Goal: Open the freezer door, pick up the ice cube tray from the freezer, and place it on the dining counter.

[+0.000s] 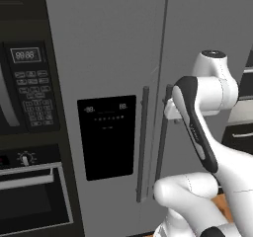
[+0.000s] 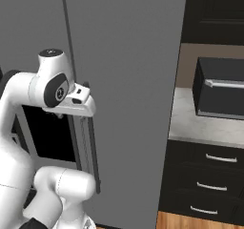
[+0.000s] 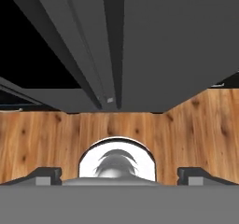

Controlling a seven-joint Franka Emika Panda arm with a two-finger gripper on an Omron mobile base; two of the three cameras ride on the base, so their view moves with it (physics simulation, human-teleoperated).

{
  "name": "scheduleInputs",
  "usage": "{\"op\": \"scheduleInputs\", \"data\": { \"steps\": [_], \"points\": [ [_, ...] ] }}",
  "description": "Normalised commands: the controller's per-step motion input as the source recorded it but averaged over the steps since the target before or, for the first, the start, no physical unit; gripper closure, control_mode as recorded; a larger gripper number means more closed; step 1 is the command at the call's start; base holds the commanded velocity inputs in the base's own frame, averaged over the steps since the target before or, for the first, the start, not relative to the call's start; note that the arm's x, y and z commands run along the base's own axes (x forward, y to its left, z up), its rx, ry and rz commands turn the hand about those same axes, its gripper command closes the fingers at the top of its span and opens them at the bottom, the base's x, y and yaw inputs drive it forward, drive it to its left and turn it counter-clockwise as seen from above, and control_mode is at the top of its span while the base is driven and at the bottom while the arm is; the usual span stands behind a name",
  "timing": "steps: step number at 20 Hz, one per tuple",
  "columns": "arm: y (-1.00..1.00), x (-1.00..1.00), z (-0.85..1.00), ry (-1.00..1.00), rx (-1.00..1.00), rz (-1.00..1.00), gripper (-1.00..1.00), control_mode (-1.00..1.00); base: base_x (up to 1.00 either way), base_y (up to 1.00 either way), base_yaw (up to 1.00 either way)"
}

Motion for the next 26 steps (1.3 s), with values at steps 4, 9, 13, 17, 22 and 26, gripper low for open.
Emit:
{"op": "scheduleInputs", "data": {
  "steps": [4,9,13,17,22,26],
  "points": [
    [-0.23,-0.07,0.00,0.00,0.00,0.00,-1.00,1.00,0.00,-0.10,0.00],
    [0.00,0.00,0.00,0.00,0.00,0.00,-1.00,1.00,0.04,-0.66,0.01],
    [0.00,0.00,0.00,0.00,0.00,0.00,-1.00,1.00,0.24,-0.46,0.01],
    [0.00,0.00,0.00,0.00,0.00,0.00,-1.00,1.00,0.50,-0.01,0.00],
    [0.00,0.00,0.00,0.00,0.00,0.00,-1.00,1.00,0.38,0.00,0.00],
    [0.40,-0.49,-0.04,-0.06,-0.06,0.01,-1.00,-1.00,-0.09,0.06,0.01]
  ]
}}
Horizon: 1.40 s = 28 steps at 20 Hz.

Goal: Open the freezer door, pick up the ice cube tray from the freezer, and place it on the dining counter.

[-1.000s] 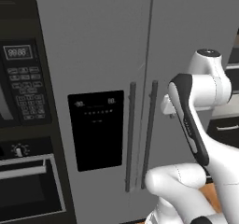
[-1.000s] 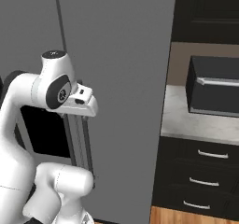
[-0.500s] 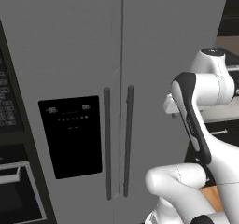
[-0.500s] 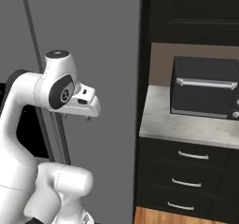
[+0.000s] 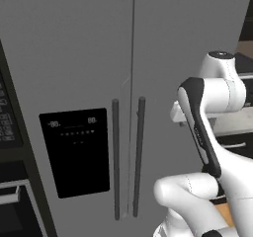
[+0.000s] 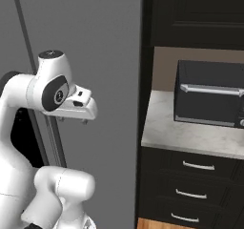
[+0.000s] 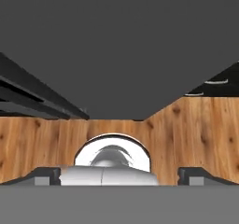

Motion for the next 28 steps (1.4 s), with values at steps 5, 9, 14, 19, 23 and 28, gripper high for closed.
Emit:
{"op": "scheduleInputs", "data": {
  "steps": [5,9,14,19,23,28],
  "points": [
    [1.00,-0.69,-0.20,-0.25,-0.15,0.01,-1.00,-1.00,0.00,0.00,0.00],
    [1.00,-0.03,-0.01,-0.43,-0.03,0.00,-1.00,-1.00,0.00,0.00,0.00],
    [1.00,-0.02,-0.06,-0.40,0.00,0.01,-1.00,-1.00,0.00,0.00,0.00],
    [0.78,-0.22,-0.12,-0.40,0.03,0.00,-1.00,-1.00,0.00,0.00,0.00],
    [0.08,0.00,-0.15,-0.26,0.00,0.00,-1.00,-1.00,0.00,0.00,0.00],
    [-0.10,0.10,-0.32,-0.33,0.00,0.03,-1.00,-1.00,0.00,0.00,0.00]
  ]
}}
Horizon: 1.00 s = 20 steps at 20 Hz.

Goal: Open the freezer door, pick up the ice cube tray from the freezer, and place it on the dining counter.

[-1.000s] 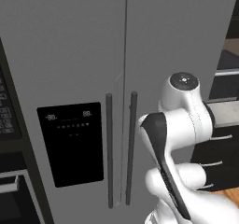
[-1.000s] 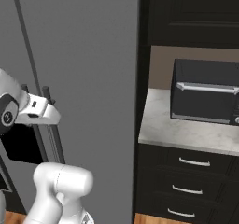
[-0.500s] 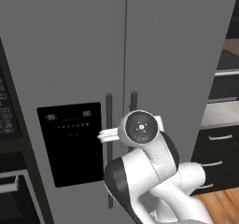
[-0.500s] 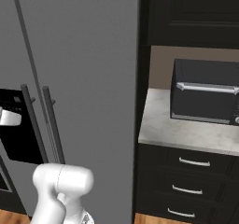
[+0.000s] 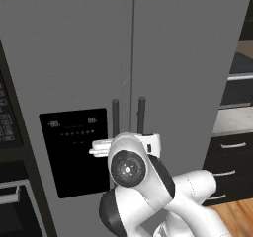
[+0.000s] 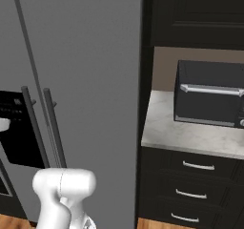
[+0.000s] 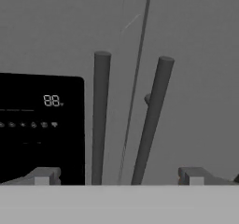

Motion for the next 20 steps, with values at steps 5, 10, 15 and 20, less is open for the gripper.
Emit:
{"op": "scheduleInputs", "data": {
  "steps": [5,10,15,20],
  "points": [
    [-0.23,0.21,-0.47,-0.37,0.01,0.07,-1.00,-1.00,0.00,0.00,0.00],
    [-0.42,0.33,-0.43,-0.33,0.06,0.07,-1.00,-1.00,0.00,0.00,0.00],
    [-0.30,0.51,-0.46,-0.18,0.05,0.08,-1.00,-1.00,0.00,0.00,0.00],
    [-0.09,0.77,-0.39,-0.06,0.04,0.09,-1.00,-1.00,0.00,0.00,0.00]
  ]
}}
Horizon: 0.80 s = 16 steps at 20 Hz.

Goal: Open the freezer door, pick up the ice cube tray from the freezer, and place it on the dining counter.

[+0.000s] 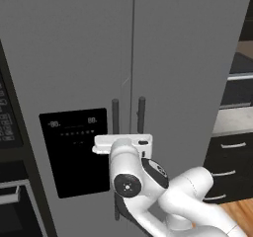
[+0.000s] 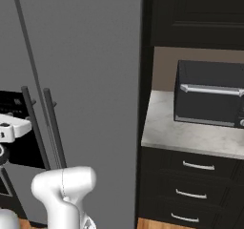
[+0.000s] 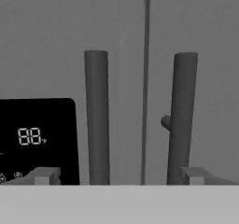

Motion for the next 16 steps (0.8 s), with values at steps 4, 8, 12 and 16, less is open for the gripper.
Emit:
{"op": "scheduleInputs", "data": {
  "steps": [4,8,12,16],
  "points": [
    [-0.02,0.70,-0.41,-0.04,0.02,0.09,-1.00,-1.00,0.00,0.00,0.00],
    [0.00,0.44,-0.31,-0.02,0.00,0.06,-1.00,-1.00,0.00,0.00,0.00],
    [0.14,0.33,-0.26,0.00,0.00,0.01,-1.00,-1.00,0.00,0.00,0.00],
    [0.22,0.19,-0.14,0.00,0.00,0.00,-1.00,-1.00,0.00,0.00,0.00]
  ]
}}
